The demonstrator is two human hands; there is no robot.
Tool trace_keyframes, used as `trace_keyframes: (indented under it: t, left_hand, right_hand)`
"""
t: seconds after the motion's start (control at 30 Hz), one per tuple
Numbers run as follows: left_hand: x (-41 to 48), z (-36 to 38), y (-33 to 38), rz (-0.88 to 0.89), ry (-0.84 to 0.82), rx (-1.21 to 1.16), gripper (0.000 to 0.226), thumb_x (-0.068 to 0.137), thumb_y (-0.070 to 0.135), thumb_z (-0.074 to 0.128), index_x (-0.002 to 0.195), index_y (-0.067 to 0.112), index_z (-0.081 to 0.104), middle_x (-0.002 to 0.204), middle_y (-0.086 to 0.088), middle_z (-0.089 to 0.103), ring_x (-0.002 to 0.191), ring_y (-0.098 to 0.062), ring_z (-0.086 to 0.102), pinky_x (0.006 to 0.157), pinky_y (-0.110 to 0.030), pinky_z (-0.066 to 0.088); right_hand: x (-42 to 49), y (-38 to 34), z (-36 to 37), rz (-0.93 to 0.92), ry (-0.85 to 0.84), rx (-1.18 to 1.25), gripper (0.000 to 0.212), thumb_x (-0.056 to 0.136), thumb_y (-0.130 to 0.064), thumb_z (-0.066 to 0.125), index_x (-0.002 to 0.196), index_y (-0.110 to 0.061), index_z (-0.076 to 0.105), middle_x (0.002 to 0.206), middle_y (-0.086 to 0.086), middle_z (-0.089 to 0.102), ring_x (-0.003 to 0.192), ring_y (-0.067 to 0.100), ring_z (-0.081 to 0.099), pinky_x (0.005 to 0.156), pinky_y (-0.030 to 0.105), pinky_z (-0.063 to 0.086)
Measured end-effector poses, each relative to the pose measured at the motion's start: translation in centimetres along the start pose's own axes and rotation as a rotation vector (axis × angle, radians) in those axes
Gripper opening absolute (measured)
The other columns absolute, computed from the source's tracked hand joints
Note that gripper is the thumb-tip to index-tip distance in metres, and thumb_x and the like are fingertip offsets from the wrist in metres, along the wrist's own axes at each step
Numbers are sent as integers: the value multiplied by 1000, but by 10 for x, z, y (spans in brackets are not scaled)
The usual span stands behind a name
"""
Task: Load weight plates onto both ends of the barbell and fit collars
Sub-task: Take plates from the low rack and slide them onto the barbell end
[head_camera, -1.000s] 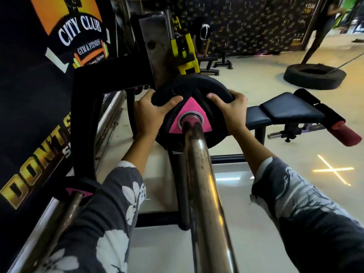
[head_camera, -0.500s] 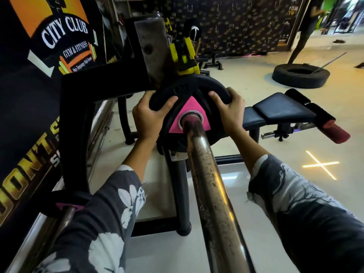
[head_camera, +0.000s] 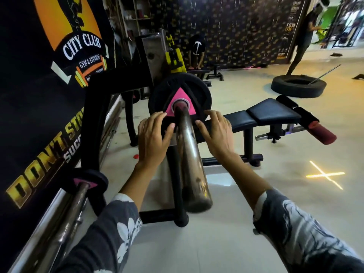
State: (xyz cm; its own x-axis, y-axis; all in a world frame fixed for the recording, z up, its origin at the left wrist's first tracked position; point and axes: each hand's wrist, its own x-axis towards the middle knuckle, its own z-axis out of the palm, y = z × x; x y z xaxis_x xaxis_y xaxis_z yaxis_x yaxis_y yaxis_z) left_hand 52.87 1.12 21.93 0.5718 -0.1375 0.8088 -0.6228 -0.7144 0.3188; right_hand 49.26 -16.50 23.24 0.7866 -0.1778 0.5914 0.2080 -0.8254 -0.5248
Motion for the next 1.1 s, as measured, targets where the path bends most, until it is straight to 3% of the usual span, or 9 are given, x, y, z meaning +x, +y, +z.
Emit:
trace_keyframes:
  t: [0.07, 0.2, 0.4, 0.57, 0.83, 0.97, 1.1]
  left_hand:
    - [-27, -26, 24, -15, -38, 0, 44, 93, 39, 42, 117, 6, 57, 120, -11, 61, 114, -24, 53, 102, -29, 30]
    - [-85, -78, 72, 24, -58, 25, 42, 92, 38, 44, 115, 5, 57, 119, -12, 61, 112, -25, 55, 96, -33, 40]
    - [-164, -144, 118, -45, -40, -41, 43, 94, 41, 41, 113, 6, 57, 115, -12, 61, 108, -23, 57, 90, -32, 45]
    - [-218, -182, 120, -118, -88, -5, 39, 93, 38, 45, 110, 6, 59, 110, -12, 64, 103, -25, 59, 86, -32, 47]
    - [-266, -228, 14, -238, -236, 154, 39, 92, 41, 44, 96, 7, 63, 91, -10, 67, 85, -25, 63, 70, -33, 49]
    - [-277, -246, -73, -338, -309, 209, 40, 91, 42, 42, 97, 9, 63, 91, -9, 67, 85, -24, 62, 71, -33, 49]
    - [-276, -257, -170, -412, -330, 226, 40, 88, 42, 42, 97, 9, 64, 93, -8, 68, 84, -23, 62, 70, -27, 44]
  right_hand:
    - [-34, -13, -19, -21, -30, 2, 55, 88, -55, 35, 119, -12, 50, 118, 7, 58, 114, 23, 52, 104, 39, 32]
    - [-113, -40, -61, -67, -41, 8, 48, 91, -45, 46, 123, -10, 48, 121, 9, 58, 117, 24, 50, 107, 41, 33]
    - [-216, -75, -105, -49, -66, 93, 41, 92, -41, 49, 117, -9, 51, 116, 12, 60, 109, 26, 54, 95, 36, 39]
    - [-266, -99, -93, -49, -201, 100, 32, 94, -32, 48, 114, -8, 54, 112, 14, 59, 102, 30, 55, 85, 39, 44]
    - [-289, -145, 6, -32, -547, 138, 32, 95, -32, 45, 117, -10, 53, 118, 11, 57, 104, 29, 56, 81, 33, 43]
    - [-281, -176, 91, -1, -640, 158, 31, 93, -31, 48, 113, -9, 56, 116, 12, 59, 101, 32, 58, 83, 43, 49]
    - [-257, -217, 188, 34, -676, 98, 28, 93, -30, 48, 109, -9, 56, 111, 13, 60, 97, 34, 58, 76, 41, 48]
